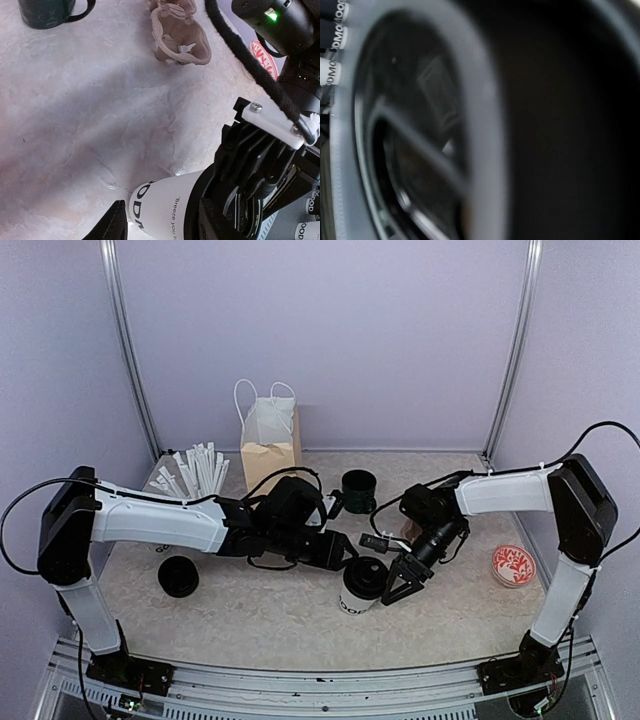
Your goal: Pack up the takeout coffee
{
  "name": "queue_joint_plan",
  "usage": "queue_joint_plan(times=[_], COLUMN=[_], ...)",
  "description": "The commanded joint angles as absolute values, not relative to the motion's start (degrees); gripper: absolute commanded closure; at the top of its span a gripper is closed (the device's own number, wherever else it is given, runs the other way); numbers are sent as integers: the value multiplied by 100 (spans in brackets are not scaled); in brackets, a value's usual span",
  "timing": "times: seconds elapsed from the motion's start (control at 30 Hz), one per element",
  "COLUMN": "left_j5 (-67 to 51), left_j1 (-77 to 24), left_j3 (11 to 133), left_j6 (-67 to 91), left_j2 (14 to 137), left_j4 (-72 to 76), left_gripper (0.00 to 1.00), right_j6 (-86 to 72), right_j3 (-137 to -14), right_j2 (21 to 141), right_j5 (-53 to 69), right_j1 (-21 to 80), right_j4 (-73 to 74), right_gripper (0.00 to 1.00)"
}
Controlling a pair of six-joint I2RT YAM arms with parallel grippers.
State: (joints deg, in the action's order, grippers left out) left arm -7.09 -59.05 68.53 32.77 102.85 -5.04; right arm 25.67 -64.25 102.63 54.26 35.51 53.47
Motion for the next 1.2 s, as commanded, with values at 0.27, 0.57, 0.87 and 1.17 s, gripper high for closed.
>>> queue_joint_plan(times=[0.27, 0.57, 0.87, 1.17], left_j5=[238, -754, -867, -983], left_j1=[-5976, -6169, -6255, -6073], left_j3=[6468, 5735, 5776, 5900], left_j6=[3928, 4733, 4694, 4552], left_j2=[9390, 8784, 9063, 9322], left_j4=[-1571, -1412, -983, -884], left_gripper=[49, 49, 50, 53], right_j6=[2648, 2724, 2658, 2585], right_j3=[-6455, -6990, -7274, -7334], right_j2=[10011, 10167, 10453, 10577], right_j5=[5148, 5321, 5754, 5761], right_j1=[3414, 2833, 2830, 2917], right_j4=[5227, 5381, 5554, 5563], right_gripper=[43, 48, 43, 45])
